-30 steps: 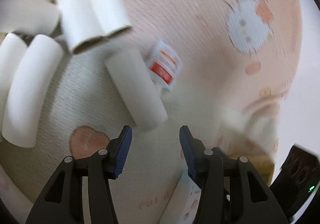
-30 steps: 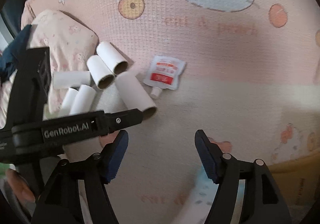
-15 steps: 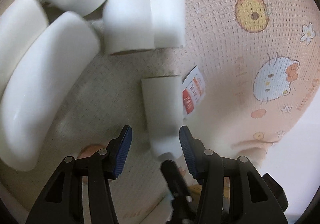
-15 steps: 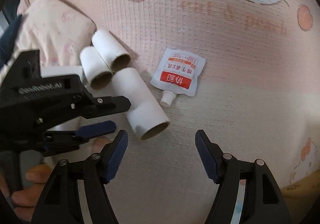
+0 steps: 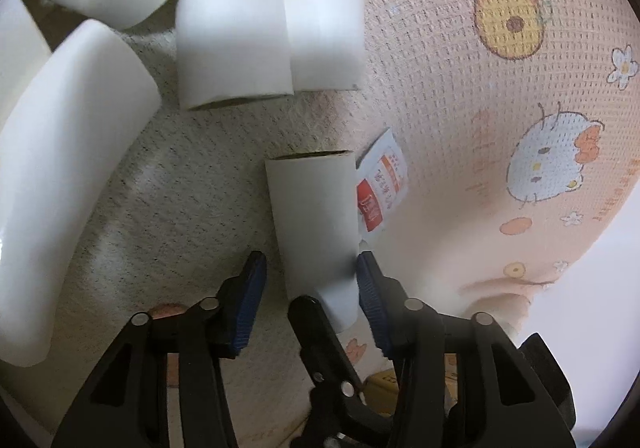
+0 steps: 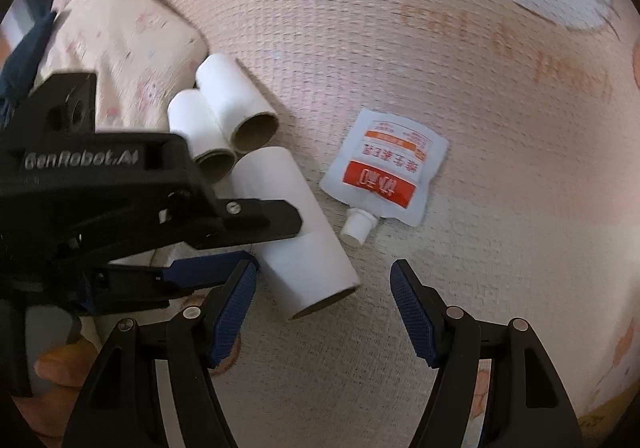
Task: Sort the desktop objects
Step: 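Grasp a lying white paper tube from the pile with the right gripper, then lift the held white tube off the bed with the right tool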
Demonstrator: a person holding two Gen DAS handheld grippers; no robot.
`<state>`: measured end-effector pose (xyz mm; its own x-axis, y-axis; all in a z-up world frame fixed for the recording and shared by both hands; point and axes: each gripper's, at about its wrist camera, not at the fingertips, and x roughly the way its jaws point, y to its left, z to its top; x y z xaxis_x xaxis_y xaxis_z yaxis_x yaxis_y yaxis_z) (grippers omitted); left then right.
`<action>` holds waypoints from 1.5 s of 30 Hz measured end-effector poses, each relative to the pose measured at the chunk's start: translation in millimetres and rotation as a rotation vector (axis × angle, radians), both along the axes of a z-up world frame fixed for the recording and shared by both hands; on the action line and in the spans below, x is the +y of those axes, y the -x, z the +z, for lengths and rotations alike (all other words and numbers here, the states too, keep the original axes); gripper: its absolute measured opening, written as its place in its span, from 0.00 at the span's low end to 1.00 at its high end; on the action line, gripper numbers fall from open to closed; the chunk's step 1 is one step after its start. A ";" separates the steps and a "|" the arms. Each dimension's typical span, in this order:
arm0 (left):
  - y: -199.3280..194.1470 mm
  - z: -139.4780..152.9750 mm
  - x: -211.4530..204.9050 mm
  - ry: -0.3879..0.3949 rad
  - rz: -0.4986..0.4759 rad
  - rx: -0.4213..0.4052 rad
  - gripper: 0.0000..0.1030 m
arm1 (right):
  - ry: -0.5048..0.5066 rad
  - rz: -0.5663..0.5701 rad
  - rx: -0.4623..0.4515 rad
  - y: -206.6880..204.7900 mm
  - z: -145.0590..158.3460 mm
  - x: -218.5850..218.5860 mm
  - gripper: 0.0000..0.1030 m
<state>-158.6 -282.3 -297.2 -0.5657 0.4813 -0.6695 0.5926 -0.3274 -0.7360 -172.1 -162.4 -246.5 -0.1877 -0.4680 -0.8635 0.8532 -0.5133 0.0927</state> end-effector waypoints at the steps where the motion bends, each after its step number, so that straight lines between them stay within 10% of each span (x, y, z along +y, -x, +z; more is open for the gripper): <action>1: 0.9 -0.5 0.8 -0.018 0.001 0.009 0.42 | -0.007 0.015 0.015 -0.9 -0.4 -1.8 0.57; 7: -1.8 -2.3 3.6 -0.054 0.001 0.000 0.41 | -0.069 0.081 0.080 -13.4 -5.2 -7.2 0.48; 29: -41.0 11.9 70.8 0.007 -0.327 -0.008 0.36 | -0.057 -0.210 -0.175 -31.6 -3.9 90.1 0.45; 34: -46.6 19.6 64.1 0.054 -0.316 0.019 0.53 | -0.002 -0.270 -0.253 -50.3 -3.4 113.0 0.43; 45: -45.0 -0.2 72.7 0.014 -0.349 -0.054 0.54 | 0.032 -0.285 -0.263 -79.1 -2.2 134.6 0.43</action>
<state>-113.6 -209.5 -297.4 -0.3325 0.6302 -0.7017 0.4812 -0.5265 -0.7009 -93.1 -27.8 -248.6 -0.0886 -0.4561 -0.8855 0.6216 -0.7200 0.3087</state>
